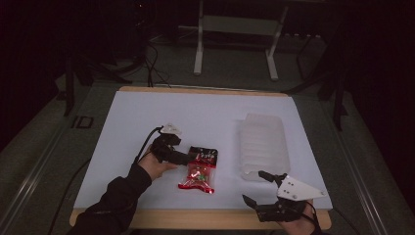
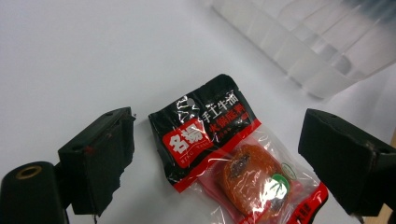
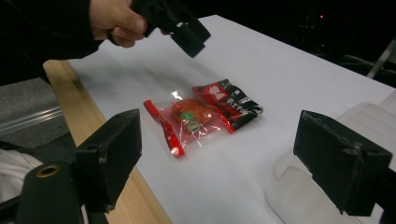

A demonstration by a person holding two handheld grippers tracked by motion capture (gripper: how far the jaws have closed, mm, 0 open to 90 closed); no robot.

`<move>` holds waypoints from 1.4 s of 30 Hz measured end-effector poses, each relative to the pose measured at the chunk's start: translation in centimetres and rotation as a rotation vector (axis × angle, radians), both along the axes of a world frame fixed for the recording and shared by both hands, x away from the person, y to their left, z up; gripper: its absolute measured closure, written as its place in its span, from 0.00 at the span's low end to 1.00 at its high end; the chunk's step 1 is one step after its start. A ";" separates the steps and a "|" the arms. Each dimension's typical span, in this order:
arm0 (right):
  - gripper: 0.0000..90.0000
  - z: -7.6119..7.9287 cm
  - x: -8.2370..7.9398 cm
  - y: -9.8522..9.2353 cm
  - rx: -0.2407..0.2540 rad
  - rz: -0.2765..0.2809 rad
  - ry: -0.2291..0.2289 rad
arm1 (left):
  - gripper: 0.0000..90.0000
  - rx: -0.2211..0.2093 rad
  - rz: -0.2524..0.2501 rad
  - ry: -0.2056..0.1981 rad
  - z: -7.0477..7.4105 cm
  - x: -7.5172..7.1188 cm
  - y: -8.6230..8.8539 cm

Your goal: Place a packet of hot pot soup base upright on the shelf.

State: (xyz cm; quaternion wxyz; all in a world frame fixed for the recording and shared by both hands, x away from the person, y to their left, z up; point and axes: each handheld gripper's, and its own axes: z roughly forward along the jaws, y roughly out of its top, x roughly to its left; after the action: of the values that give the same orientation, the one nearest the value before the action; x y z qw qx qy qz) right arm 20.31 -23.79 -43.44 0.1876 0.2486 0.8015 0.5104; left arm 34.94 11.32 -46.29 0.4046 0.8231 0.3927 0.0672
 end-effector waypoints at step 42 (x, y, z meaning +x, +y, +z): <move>0.20 -0.3 0.1 0.3 -0.023 0.011 0.015 | 0.58 0.309 0.039 0.086 -5.3 1.9 -4.4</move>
State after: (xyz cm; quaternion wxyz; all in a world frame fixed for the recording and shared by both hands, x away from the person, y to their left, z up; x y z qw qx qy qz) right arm 20.41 -23.53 -43.71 0.1817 0.2459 0.8101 0.5003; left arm 36.89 6.91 -51.56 0.2546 0.8699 0.4106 0.0994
